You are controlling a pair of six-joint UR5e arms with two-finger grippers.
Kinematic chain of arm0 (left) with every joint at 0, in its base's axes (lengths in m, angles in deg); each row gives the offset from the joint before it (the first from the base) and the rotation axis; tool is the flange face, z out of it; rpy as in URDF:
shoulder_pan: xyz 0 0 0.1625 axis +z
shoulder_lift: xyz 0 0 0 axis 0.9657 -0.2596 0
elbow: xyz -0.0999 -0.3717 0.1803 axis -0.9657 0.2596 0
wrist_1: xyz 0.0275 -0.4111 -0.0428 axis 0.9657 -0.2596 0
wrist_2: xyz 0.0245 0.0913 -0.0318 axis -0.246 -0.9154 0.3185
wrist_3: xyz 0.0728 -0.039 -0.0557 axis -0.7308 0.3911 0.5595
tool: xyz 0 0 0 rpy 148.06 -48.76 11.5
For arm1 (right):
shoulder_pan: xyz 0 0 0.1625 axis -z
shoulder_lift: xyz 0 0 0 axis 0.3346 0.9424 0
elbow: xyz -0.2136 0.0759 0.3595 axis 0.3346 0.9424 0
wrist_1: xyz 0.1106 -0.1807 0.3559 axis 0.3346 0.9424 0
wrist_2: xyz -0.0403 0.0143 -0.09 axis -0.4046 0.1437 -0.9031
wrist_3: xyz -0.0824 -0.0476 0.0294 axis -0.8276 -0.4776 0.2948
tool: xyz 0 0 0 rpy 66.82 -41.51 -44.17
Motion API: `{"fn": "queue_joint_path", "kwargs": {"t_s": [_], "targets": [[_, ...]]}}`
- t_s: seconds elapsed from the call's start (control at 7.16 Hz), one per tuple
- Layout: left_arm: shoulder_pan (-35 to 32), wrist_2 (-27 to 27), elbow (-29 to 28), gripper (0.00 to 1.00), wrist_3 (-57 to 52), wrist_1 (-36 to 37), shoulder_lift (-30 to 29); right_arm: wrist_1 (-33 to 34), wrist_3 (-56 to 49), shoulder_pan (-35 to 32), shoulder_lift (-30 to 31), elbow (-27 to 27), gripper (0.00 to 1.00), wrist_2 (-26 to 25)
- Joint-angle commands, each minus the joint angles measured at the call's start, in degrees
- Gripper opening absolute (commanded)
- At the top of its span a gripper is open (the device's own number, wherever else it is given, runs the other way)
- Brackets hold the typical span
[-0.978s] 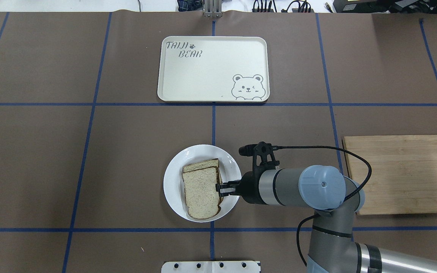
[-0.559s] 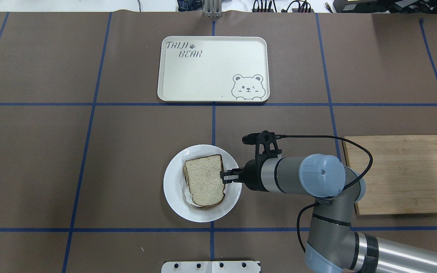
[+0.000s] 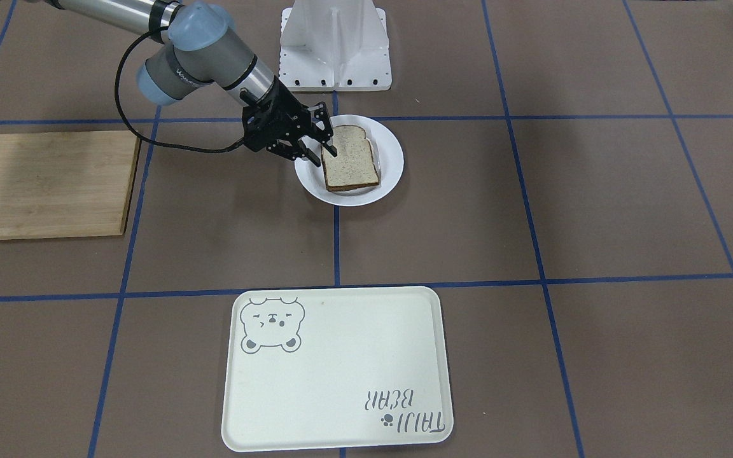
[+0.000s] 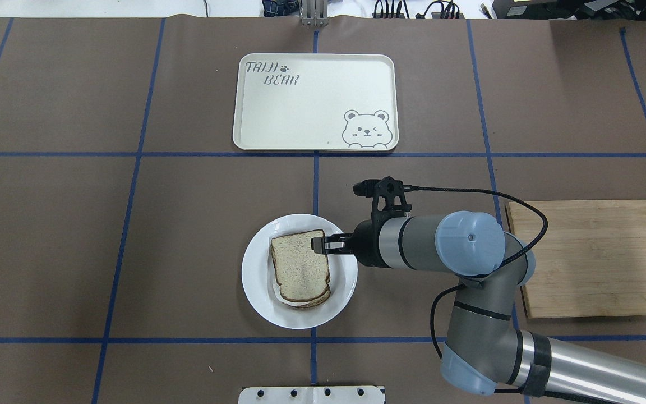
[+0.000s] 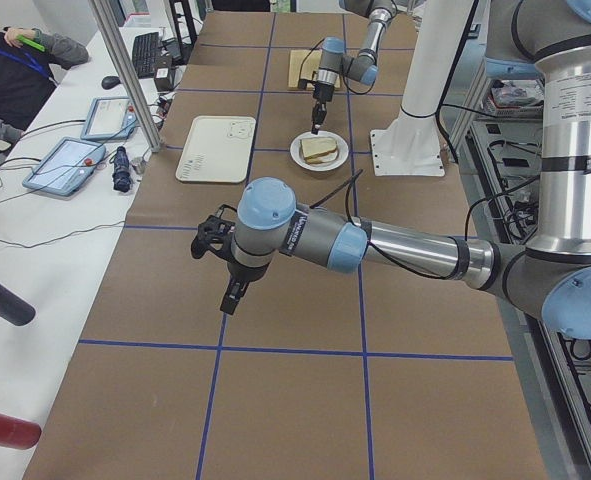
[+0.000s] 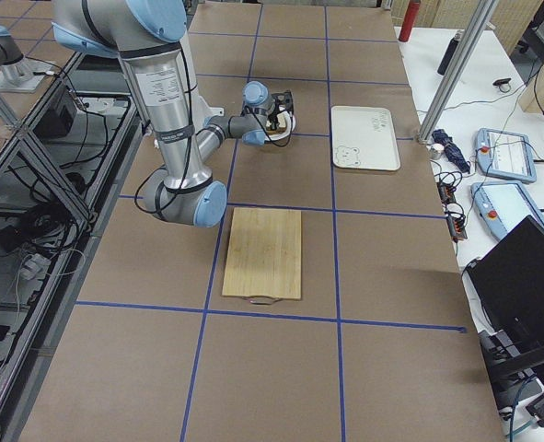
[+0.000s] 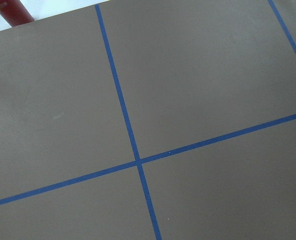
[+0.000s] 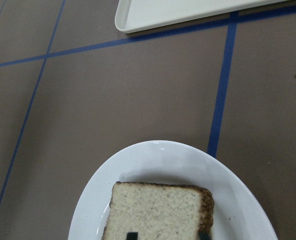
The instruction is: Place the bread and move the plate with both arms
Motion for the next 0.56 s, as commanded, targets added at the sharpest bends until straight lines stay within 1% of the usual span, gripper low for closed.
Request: {"fn": "queue_joint_path", "kwargs": {"t_s": [0.0, 0.14, 0.28, 0.42], "targets": [[0.0, -0.1, 0.4, 0.98, -0.2, -0.2, -0.7, 11.3, -0.3, -12.4, -0.5, -2.8, 1.0, 9.7], [0.0, 0.0, 0.8, 0.98, -0.1, -1.0, -0.7, 19.1, -2.5, -20.3, 0.0, -2.6, 1.0, 15.8], [0.0, 0.0, 0.6, 0.98, 0.0, -6.0, 0.0, 27.1, -10.9, -27.4, 0.3, -2.6, 1.0, 21.4], [0.6, -0.1, 0.6, 0.98, -0.1, -7.8, -0.7, 35.2, -21.9, -32.9, 0.7, -2.3, 1.0, 23.1]]}}
